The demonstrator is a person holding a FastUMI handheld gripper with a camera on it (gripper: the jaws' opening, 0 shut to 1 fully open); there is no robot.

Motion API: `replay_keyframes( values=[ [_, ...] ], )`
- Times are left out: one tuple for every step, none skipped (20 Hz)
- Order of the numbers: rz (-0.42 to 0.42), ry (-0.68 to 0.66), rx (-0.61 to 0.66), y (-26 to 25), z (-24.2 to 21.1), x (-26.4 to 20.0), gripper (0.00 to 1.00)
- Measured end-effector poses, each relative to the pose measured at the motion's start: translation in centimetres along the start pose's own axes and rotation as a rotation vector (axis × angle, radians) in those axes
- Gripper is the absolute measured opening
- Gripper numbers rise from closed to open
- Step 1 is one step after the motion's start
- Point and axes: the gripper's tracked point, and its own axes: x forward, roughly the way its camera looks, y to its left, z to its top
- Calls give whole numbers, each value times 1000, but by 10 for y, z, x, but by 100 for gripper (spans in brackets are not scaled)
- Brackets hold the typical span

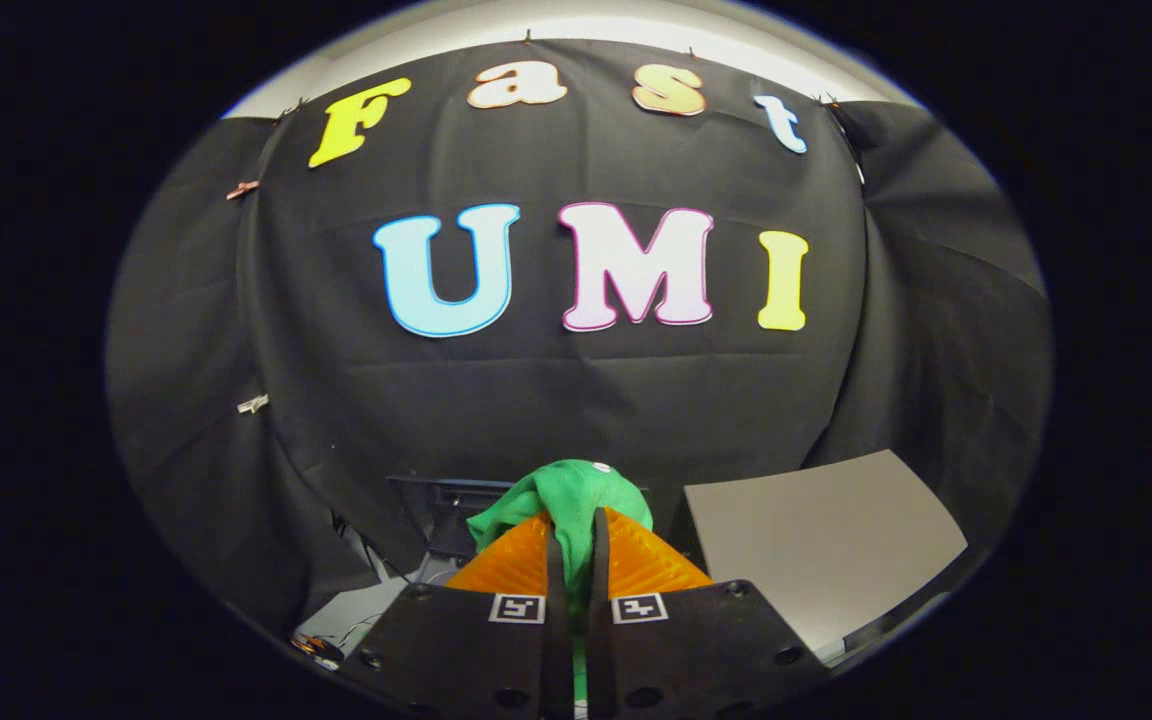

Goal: Put the clothes into the washing machine and then close the washing machine lid.

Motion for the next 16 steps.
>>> replay_keyframes(
  values=[
    [4, 0, -8, 9, -8, 4, 9],
    [6, 3, -16, 19, -17, 8, 9],
    [8, 10, -22, 26, -30, 14, 10],
    [5, 22, -25, 33, -44, 21, 10],
    [3, 31, -21, 37, -55, 27, 10],
    [-2, 43, -15, 41, -68, 34, 10],
    [-9, 54, -10, 44, -81, 43, 10],
    [-13, 63, -8, 47, -94, 51, 10],
    [-20, 76, -14, 50, -108, 60, 10],
    [-30, 89, -24, 52, -121, 68, 10],
    [-43, 103, -30, 52, -136, 78, 10],
    [-55, 122, -29, 51, -151, 88, 10],
    [-60, 147, -29, 53, -168, 97, 10],
    [-61, 173, -31, 54, -185, 107, 10],
    [-63, 197, -37, 55, -204, 116, 10],
    [-61, 216, -46, 56, -220, 125, 10]
  ],
)
